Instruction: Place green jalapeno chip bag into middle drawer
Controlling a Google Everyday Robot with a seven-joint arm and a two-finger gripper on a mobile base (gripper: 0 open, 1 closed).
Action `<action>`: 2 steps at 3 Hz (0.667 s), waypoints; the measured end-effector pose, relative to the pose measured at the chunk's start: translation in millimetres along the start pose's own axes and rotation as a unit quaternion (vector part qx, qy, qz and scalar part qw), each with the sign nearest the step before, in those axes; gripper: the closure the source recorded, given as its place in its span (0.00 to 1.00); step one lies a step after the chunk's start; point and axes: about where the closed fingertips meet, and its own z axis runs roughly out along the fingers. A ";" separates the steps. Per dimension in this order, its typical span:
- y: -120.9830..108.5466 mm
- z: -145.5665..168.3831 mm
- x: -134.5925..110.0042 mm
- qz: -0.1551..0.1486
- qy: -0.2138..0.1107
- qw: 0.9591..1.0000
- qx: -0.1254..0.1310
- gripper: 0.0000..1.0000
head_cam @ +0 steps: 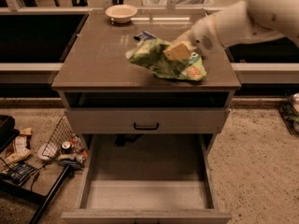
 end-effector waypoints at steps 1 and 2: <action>35.4 -57.8 59.3 0.022 0.014 1.000 -0.013 1.00; 76.6 -104.4 95.8 0.022 -0.001 1.000 -0.016 1.00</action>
Offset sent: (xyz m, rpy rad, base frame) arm -0.2287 -0.1862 -0.0316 0.0763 0.0304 -0.0711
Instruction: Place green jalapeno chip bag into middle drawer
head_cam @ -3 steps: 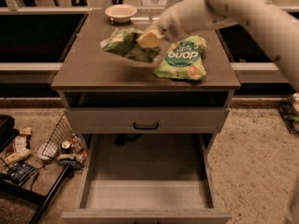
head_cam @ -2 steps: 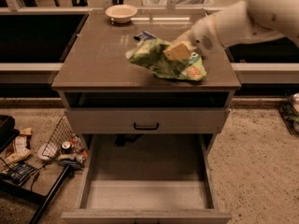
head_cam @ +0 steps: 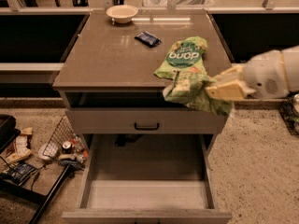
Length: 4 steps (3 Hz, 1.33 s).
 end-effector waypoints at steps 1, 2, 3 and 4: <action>4.6 -39.3 29.7 0.014 -0.006 0.999 0.030 1.00; 4.6 -39.4 29.8 0.015 -0.005 0.999 0.030 1.00; 6.7 -27.8 30.4 0.008 0.011 1.000 0.027 1.00; 22.4 -3.3 55.0 0.004 0.051 0.998 0.029 1.00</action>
Offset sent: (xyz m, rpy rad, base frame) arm -0.0250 -0.0406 -0.0023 0.0050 -0.0147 -0.0598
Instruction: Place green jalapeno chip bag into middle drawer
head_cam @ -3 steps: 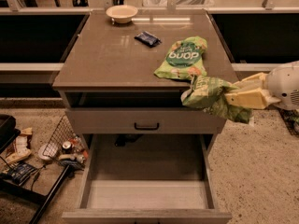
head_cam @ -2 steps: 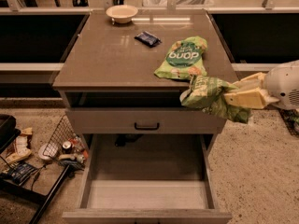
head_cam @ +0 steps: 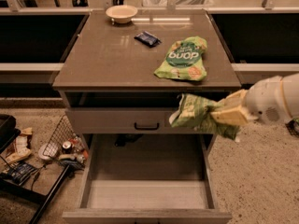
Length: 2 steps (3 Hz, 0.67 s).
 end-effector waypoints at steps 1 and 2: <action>35.5 59.9 56.9 0.013 0.042 0.998 -0.037 1.00; 64.6 126.8 109.4 0.037 0.063 0.994 -0.081 1.00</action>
Offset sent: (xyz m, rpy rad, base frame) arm -0.0602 0.0833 -0.2708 -0.0148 0.3330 0.1056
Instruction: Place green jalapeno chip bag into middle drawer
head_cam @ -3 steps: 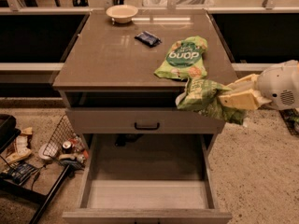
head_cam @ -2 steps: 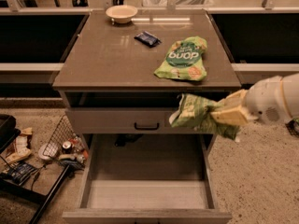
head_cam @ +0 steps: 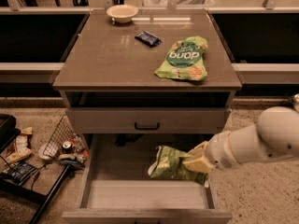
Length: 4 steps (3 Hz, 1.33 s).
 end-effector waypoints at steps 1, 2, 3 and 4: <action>-2.3 66.3 27.8 0.029 -0.001 0.999 -0.035 1.00; -10.8 117.0 38.2 0.055 -0.012 0.997 -0.056 1.00; -16.7 157.3 43.6 0.079 -0.018 0.995 -0.066 1.00; -33.3 194.4 43.6 0.105 -0.017 0.993 -0.057 0.99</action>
Offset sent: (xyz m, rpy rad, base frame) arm 0.0322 0.0750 -0.1655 0.1423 0.1897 -0.0312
